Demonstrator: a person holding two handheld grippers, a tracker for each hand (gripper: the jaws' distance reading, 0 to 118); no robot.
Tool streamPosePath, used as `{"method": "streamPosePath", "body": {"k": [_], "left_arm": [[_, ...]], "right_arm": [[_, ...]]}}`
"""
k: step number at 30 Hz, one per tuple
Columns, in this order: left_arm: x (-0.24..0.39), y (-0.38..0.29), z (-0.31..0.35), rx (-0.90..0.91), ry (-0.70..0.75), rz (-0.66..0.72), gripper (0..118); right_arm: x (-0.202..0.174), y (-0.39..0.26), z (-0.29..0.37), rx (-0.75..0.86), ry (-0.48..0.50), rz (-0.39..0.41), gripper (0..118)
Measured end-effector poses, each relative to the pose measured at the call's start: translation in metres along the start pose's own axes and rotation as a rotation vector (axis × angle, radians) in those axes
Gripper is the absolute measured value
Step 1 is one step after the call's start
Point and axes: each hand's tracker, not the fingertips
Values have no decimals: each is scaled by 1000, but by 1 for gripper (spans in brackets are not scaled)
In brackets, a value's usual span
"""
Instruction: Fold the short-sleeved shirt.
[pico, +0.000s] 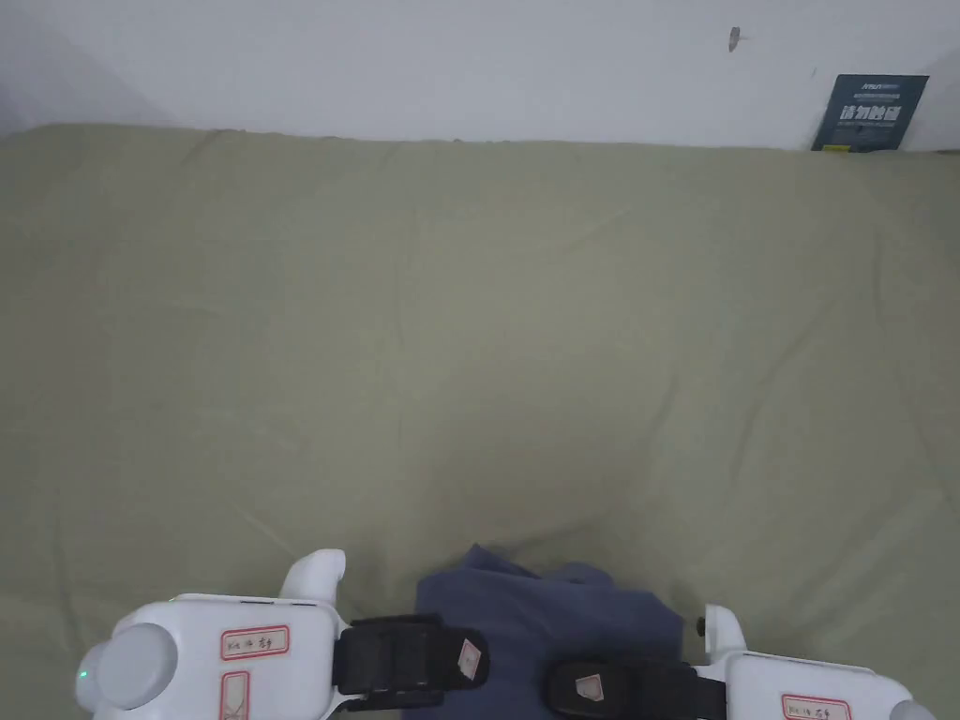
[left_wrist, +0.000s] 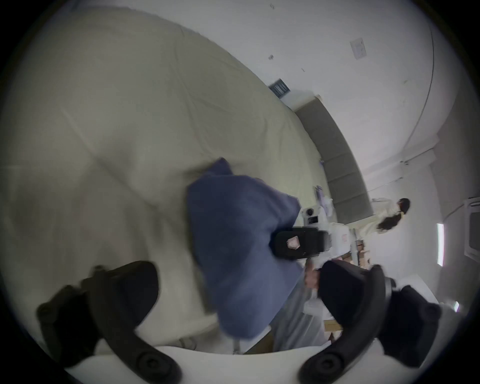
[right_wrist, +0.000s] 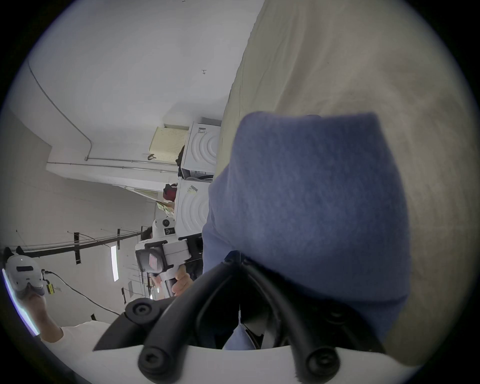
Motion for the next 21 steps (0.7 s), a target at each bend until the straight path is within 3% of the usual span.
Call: {"method": "streamPosePath", "body": {"k": [4,9,10,12,14,21], "left_arm": [[10,-11,-34,-30,-94,2,117],[8,-11,-34,-42,-105,-53,114],[7,-10,-29,-53,-92,-78,98],[1,-6,-22,-51,-24,-72,39],[-9,-6,-24,-81,-103,-10,39],[-5,-7,-16,-54,-95,23,38]], "right_arm": [[1,2,-1,-6,6,-9,0],[1,3,-1,-4,2,-14,0],[0,3,-1,-5,-1,-12,0],[-4,3,0,-3,-8,-5,0],[-7,3,2,1,-34,21,0],[-24,1,17,22,-81,54,0]]}}
